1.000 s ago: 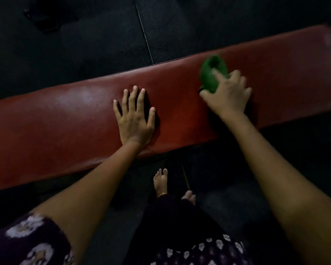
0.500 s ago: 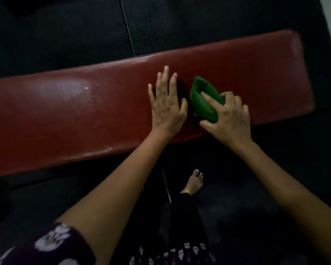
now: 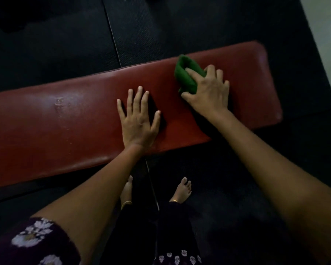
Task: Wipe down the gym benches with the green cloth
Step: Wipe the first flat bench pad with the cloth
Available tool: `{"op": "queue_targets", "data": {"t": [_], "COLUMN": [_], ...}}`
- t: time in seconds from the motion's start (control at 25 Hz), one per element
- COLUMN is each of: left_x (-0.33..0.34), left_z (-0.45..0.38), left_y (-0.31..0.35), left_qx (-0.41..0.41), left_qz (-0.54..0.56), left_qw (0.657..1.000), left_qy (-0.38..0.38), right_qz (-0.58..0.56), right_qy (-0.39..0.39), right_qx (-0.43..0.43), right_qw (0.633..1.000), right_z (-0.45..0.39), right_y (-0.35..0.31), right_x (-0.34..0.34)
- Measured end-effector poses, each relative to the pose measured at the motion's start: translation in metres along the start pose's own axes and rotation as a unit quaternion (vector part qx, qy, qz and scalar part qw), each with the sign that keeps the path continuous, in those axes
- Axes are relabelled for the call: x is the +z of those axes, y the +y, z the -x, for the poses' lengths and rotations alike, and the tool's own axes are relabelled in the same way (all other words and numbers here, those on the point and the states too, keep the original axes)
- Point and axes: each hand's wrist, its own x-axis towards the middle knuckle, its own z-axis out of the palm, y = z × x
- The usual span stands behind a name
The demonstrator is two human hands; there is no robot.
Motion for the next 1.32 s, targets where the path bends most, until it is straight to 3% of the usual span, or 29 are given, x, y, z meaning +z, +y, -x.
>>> {"op": "queue_targets", "data": {"t": [0.08,0.2,0.24,0.28,0.44,0.52,0.68,0.76,0.84,0.92,1.08,1.2,1.32], "left_x": [-0.001,-0.001,-0.001,-0.001,-0.001,-0.003,-0.006,0.000,0.012,0.024,0.032,0.032,0.031], "left_z": [-0.002,-0.005,-0.006,-0.006,-0.006,-0.009,-0.019,-0.024,-0.025,-0.022,-0.022,-0.023,-0.022], "left_y": [0.001,0.001,0.000,-0.001,0.002,0.005,0.032,0.058,0.083,0.096,0.090,0.090,0.093], "left_qx": [-0.007,-0.010,-0.009,-0.010,-0.010,-0.015,-0.016,0.058,0.128,0.154,0.152,0.151,0.152], "left_qz": [0.002,-0.005,-0.008,-0.011,-0.020,-0.012,0.051,0.067,0.062,0.019,-0.015,-0.032,-0.041], "left_qw": [1.000,1.000,1.000,1.000,1.000,1.000,0.998,0.996,0.989,0.986,0.987,0.987,0.986], "left_qy": [0.004,0.009,0.009,0.009,0.006,0.001,0.011,-0.005,-0.035,-0.052,-0.047,-0.049,-0.056], "right_qz": [-0.004,-0.051,-0.036,-0.016,0.038,0.018,-0.067,-0.044,-0.018,-0.009,-0.116,-0.298,-0.203], "right_qy": [0.006,0.009,0.011,0.005,-0.017,-0.012,0.014,0.031,0.030,0.016,0.011,0.046,0.110], "right_qx": [0.061,0.220,0.230,0.202,-0.053,-0.016,0.206,0.165,0.021,-0.035,0.162,0.269,0.305], "right_qw": [0.998,0.974,0.972,0.979,0.998,1.000,0.976,0.985,0.999,0.999,0.980,0.915,0.924], "right_z": [-0.023,-0.049,-0.050,-0.047,-0.018,-0.026,-0.030,0.001,0.042,0.054,0.019,0.018,0.058], "right_y": [0.038,0.073,0.071,0.062,0.042,0.072,0.123,0.116,0.111,0.132,0.187,0.203,0.166], "right_x": [-0.011,-0.026,-0.026,-0.025,-0.013,-0.020,-0.027,-0.012,-0.004,-0.008,-0.010,-0.007,0.013]}}
